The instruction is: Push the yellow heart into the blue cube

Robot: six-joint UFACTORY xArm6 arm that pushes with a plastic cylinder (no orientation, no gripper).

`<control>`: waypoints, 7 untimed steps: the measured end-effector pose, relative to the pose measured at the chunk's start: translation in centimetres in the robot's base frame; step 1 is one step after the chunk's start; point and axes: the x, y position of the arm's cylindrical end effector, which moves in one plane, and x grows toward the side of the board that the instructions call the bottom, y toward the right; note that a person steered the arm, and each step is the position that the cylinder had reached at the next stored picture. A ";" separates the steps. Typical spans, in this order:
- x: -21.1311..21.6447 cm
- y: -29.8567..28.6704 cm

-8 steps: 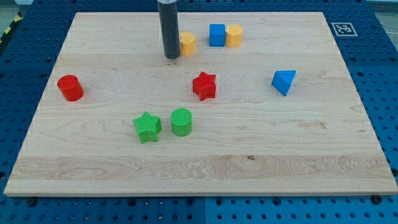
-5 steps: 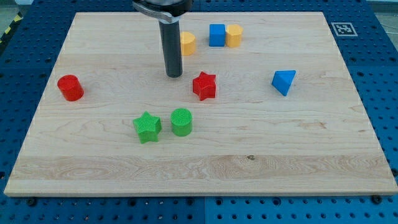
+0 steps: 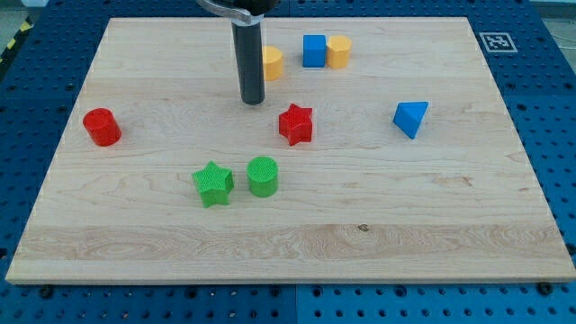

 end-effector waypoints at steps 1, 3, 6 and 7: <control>-1.0 0.0; -4.8 0.3; -7.1 0.3; -7.9 0.6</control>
